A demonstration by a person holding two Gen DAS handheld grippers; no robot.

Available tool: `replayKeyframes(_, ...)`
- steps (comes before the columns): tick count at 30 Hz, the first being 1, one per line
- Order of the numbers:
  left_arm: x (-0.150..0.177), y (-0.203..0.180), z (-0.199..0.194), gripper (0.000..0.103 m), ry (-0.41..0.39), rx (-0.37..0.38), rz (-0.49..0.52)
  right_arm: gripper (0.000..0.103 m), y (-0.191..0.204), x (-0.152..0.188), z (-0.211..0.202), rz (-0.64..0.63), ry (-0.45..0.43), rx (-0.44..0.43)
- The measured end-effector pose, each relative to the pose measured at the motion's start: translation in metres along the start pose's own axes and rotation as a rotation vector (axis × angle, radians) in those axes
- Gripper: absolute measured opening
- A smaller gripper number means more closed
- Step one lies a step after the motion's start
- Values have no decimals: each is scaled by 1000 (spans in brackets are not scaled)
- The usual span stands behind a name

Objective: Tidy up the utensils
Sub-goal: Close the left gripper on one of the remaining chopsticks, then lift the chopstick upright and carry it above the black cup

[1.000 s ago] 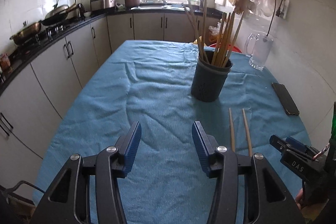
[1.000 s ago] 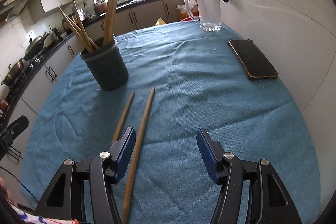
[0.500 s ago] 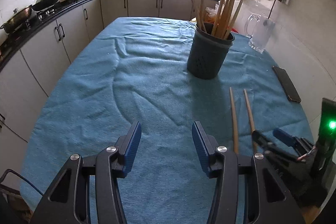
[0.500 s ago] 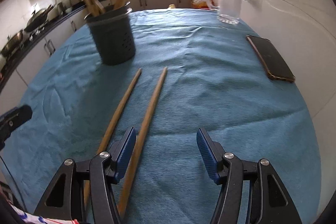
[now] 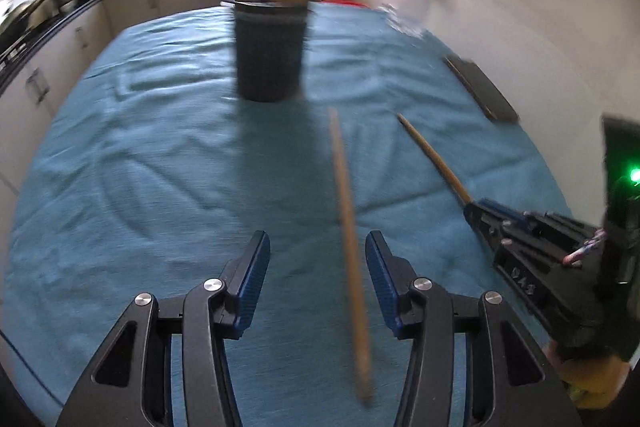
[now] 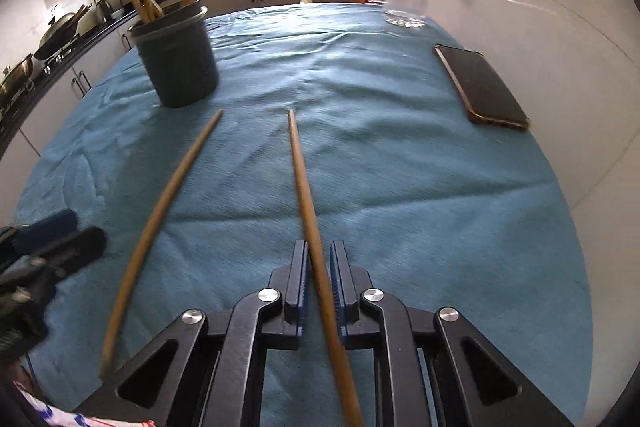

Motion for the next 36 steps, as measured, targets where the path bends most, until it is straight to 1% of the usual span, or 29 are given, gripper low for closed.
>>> replayKeyframes(3, 5, -15, 15, 34, 29, 1, 67, 9, -6, 3, -8, 27, 9, -19)
replayKeyframes(5, 11, -16, 23, 12, 58, -19, 79, 9, -8, 5, -10, 44, 15, -32)
replayKeyframes(7, 11, -14, 26, 8, 46, -42, 75, 8, -9, 7, -12, 62, 20, -45)
replayKeyframes(9, 12, -13, 25, 7, 50, -43, 64, 8, -9, 9, -14, 70, 20, -51)
replayKeyframes(11, 16, -11, 21, 7, 68, -20, 12, 8, -9, 11, -15, 75, 21, -57)
replayKeyframes(14, 22, -6, 14, 7, 118, 23, -67, 8, -6, 14, -19, 83, 36, -79)
replayKeyframes(16, 26, -2, 7, 7, 149, 38, -102, 8, -5, 17, -21, 85, 46, -88)
replayKeyframes(17, 27, -2, 4, 7, 165, 51, -114, 13, -5, 18, -21, 84, 49, -89)
replayKeyframes(18, 27, -3, 1, 7, 171, 65, -121, 23, -5, 19, -21, 81, 56, -90)
replayKeyframes(19, 26, -3, -1, 9, 180, 84, -130, 28, -5, 19, -20, 79, 60, -104)
replayKeyframes(20, 23, -3, -3, 15, 185, 97, -138, 35, -4, 18, -20, 77, 58, -115)
replayKeyframes(21, 21, -3, -3, 20, 185, 102, -145, 35, -5, 16, -18, 68, 56, -117)
replayKeyframes(22, 17, 0, -2, 29, 180, 100, -153, 35, -5, 14, -16, 53, 57, -107)
replayKeyframes(23, 13, 3, 1, 30, 173, 85, -153, 35, -6, 11, -13, 39, 58, -101)
replayKeyframes(25, 5, 7, 9, 30, 165, 61, -134, 35, -7, 4, -5, 7, 61, -97)
replayKeyframes(26, 1, 7, 14, 30, 162, 60, -123, 33, -8, 0, 1, -8, 70, -93)
replayKeyframes(27, -3, 7, 20, 30, 165, 66, -117, 27, -9, -2, 5, -14, 74, -92)
replayKeyframes(29, -9, 7, 36, 30, 183, 68, -116, 20, -10, -10, 18, -26, 93, -100)
replayKeyframes(31, -13, 6, 49, 29, 194, 71, -107, 20, -11, -17, 29, -45, 106, -85)
replayKeyframes(33, -17, 3, 59, 26, 200, 55, -80, 18, -10, -23, 38, -59, 117, -80)
replayKeyframes(36, -24, -5, 70, 26, 205, 59, -45, 18, -7, -33, 54, -67, 143, -79)
Point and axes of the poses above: each gripper's, at about its wrist camera, not at the fingertips, and z roughly the way its jaws point, y to its left, x to its underside, the point moved 9 cm from there along z, roughly the way its jaws point, and after that the axes turned 15 degrees about -y, right-handed, at the moved point
